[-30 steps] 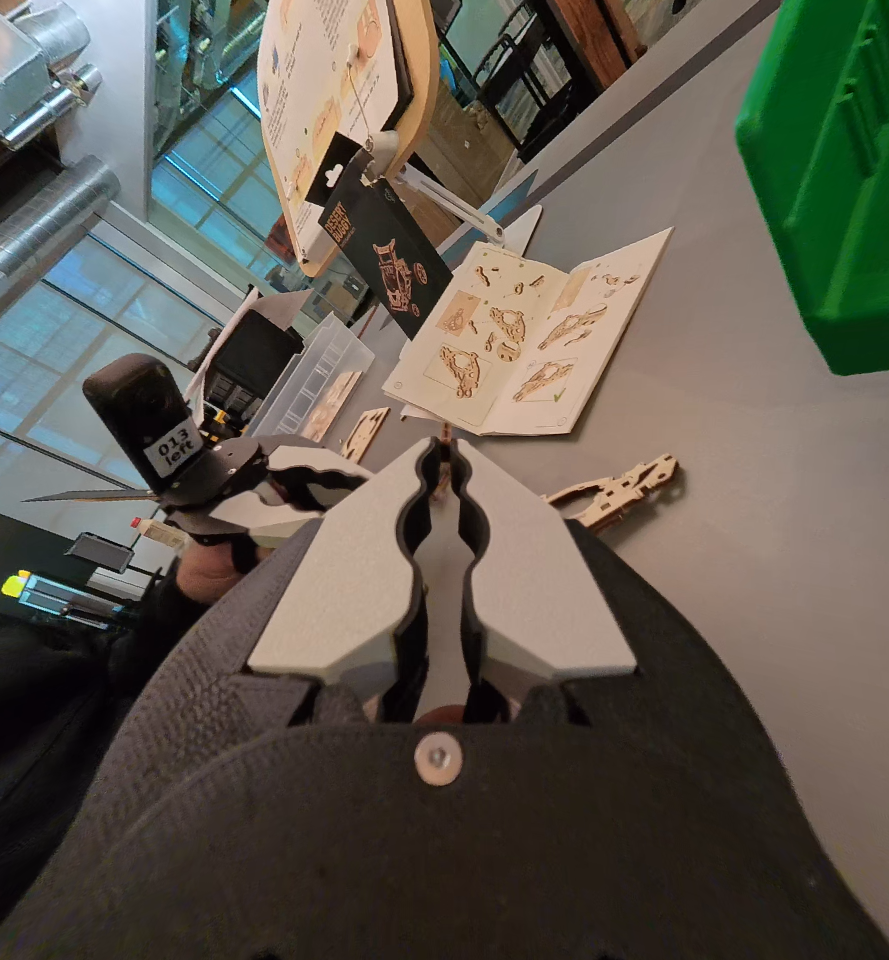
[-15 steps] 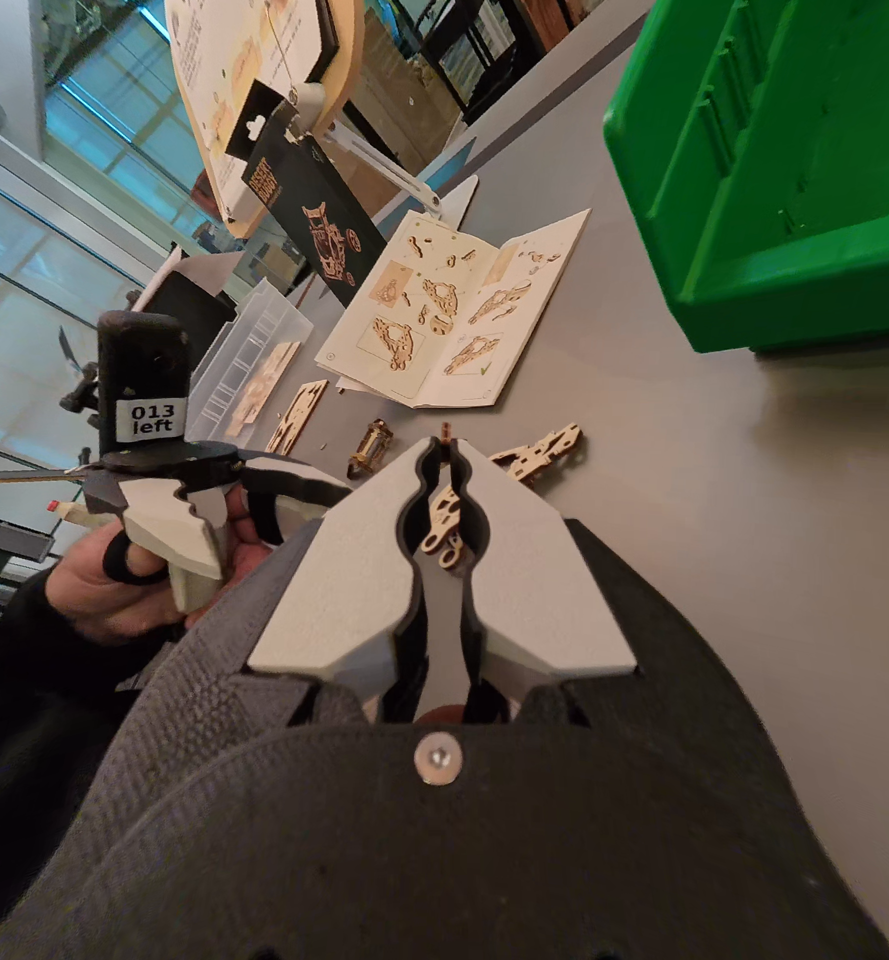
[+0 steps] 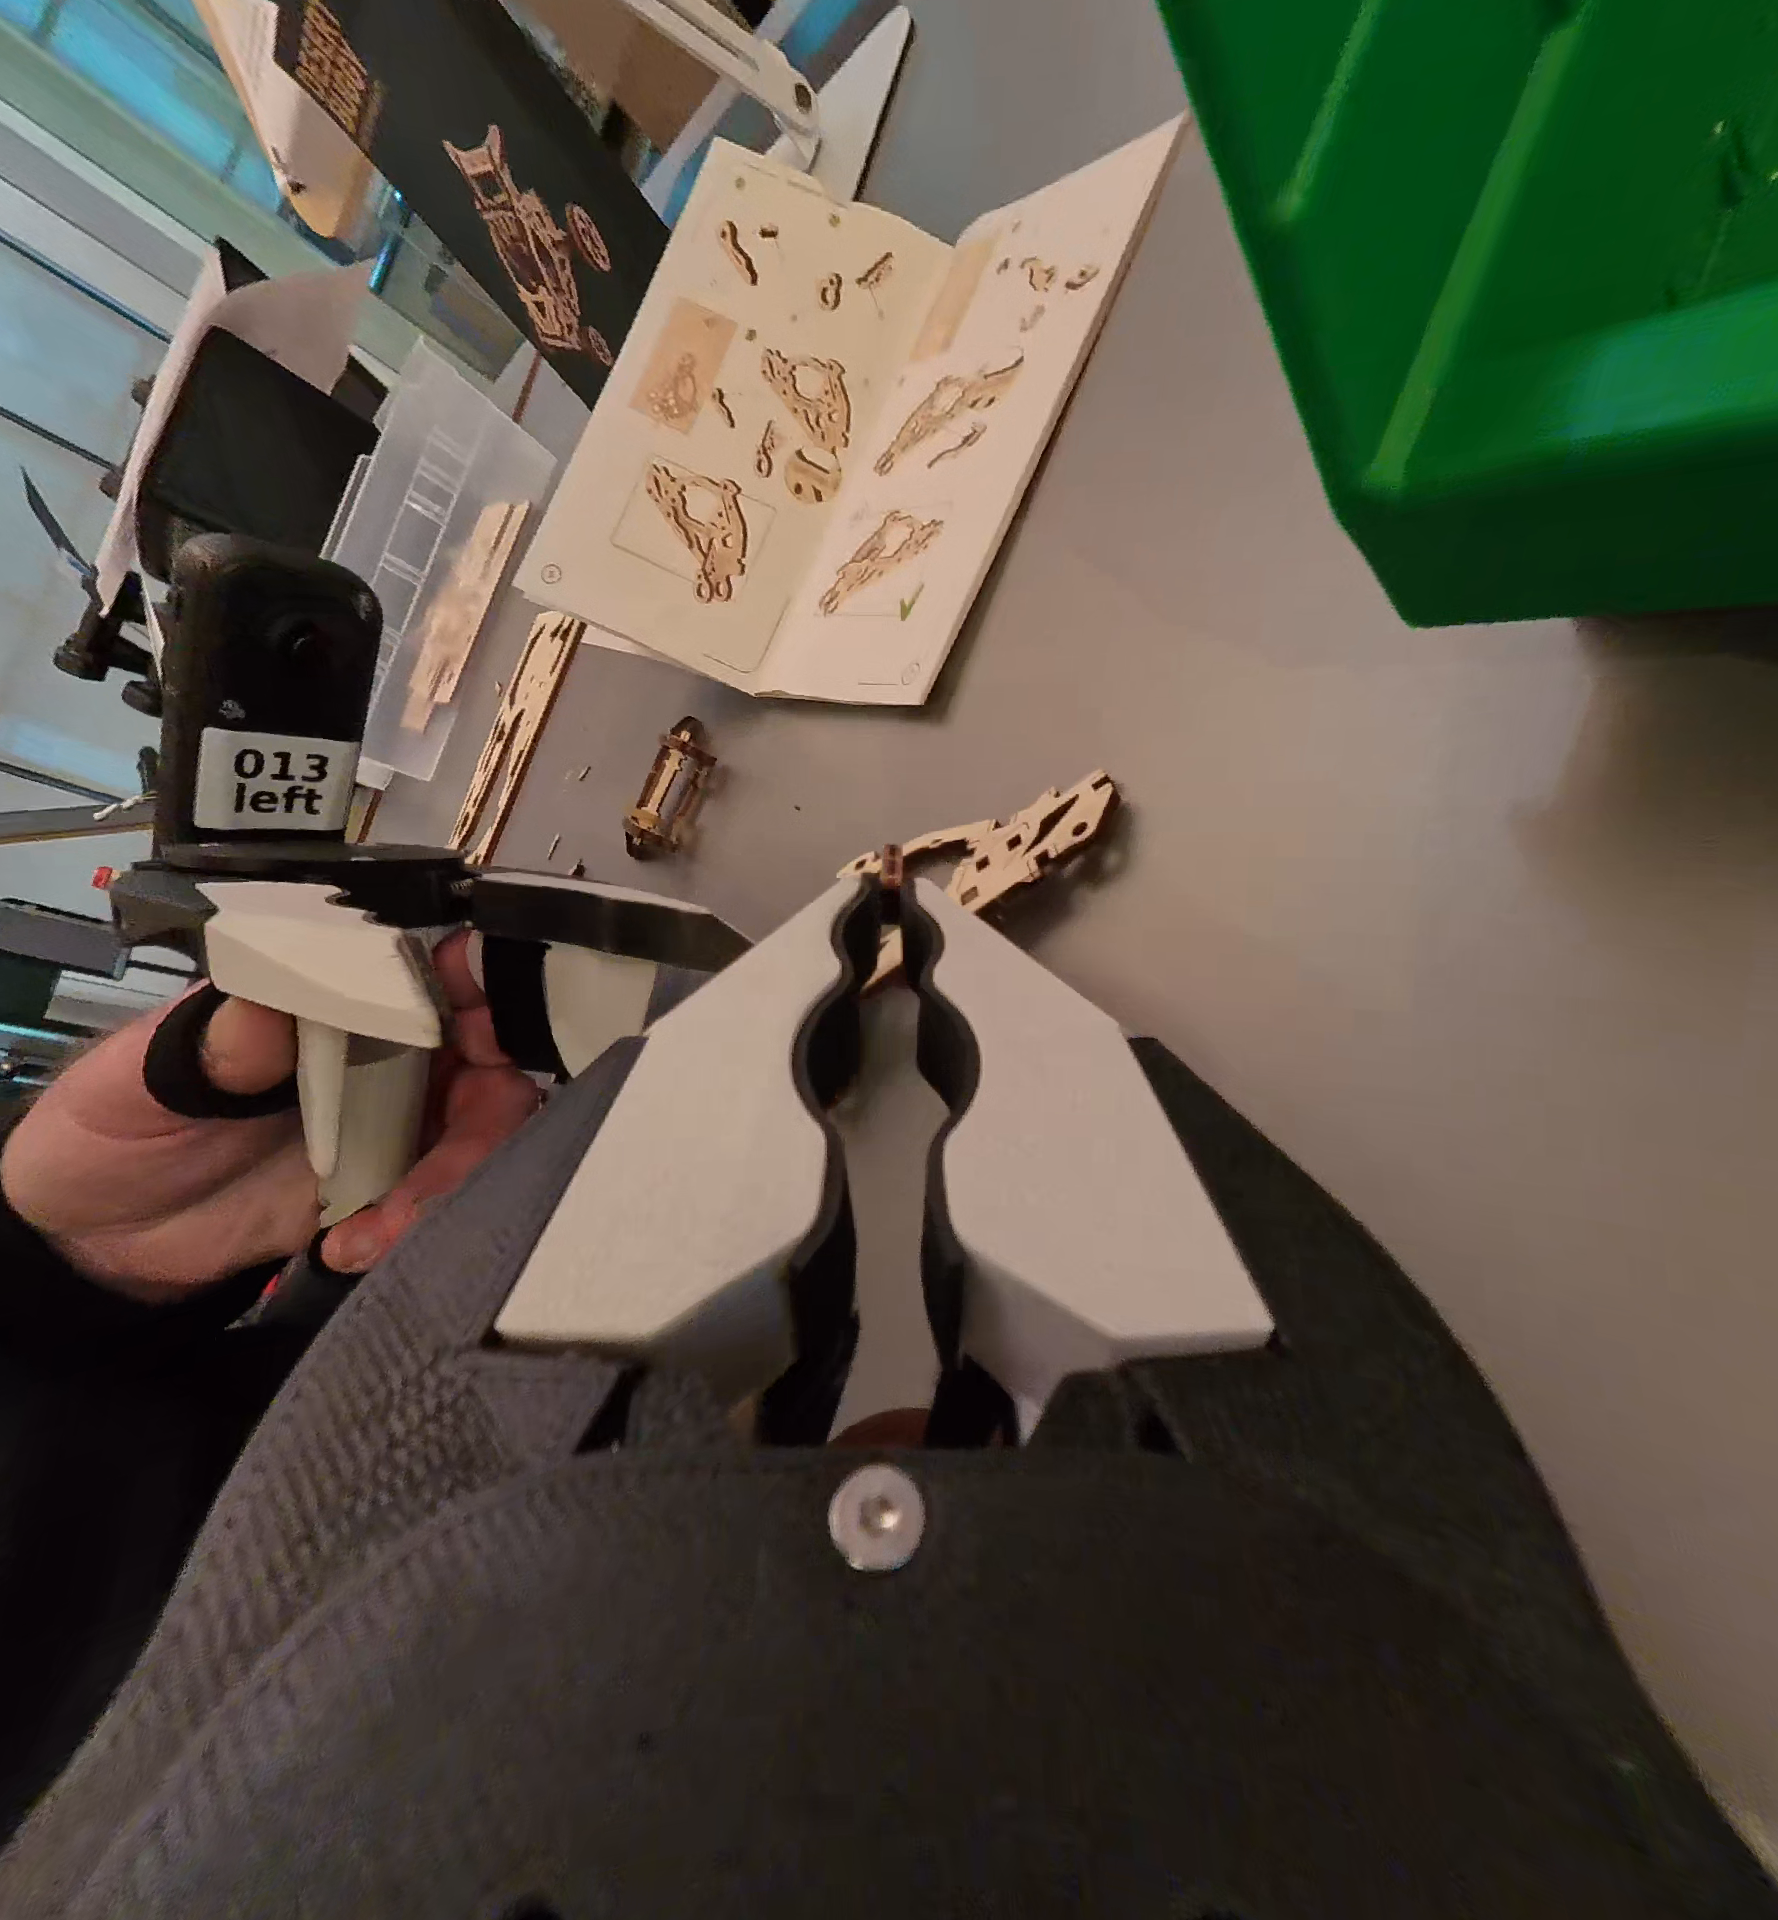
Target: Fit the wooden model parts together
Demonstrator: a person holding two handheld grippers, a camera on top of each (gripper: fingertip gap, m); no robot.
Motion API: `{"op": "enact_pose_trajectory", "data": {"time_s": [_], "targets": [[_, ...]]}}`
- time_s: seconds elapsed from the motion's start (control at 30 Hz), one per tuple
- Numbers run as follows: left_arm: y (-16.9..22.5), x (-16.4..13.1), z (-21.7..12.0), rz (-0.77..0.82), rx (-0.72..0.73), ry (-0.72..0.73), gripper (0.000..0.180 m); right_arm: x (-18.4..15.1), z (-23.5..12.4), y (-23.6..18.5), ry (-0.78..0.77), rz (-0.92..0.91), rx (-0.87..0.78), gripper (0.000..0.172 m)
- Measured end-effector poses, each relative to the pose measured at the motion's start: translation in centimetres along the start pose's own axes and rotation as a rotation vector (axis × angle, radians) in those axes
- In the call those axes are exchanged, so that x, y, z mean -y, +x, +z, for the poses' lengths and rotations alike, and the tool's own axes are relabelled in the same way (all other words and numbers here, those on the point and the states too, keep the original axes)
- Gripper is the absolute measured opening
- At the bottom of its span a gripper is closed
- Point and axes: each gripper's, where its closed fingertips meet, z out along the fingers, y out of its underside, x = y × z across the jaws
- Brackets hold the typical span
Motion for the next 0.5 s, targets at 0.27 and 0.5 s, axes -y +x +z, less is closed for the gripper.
{"op": "enact_pose_trajectory", "data": {"time_s": [0.27, 0.5], "targets": [[0.2, 0.9, 0.9, -0.088, -0.052, 0.006, 0.081, -0.5, 0.3, 0.4, -0.039, 0.041, 0.001, 0.0], [0.4, 2.2, 1.1, -0.099, -0.093, 0.038, 0.079, -0.6, 0.3, 0.5, -0.049, 0.064, 0.014, 0.0]]}}
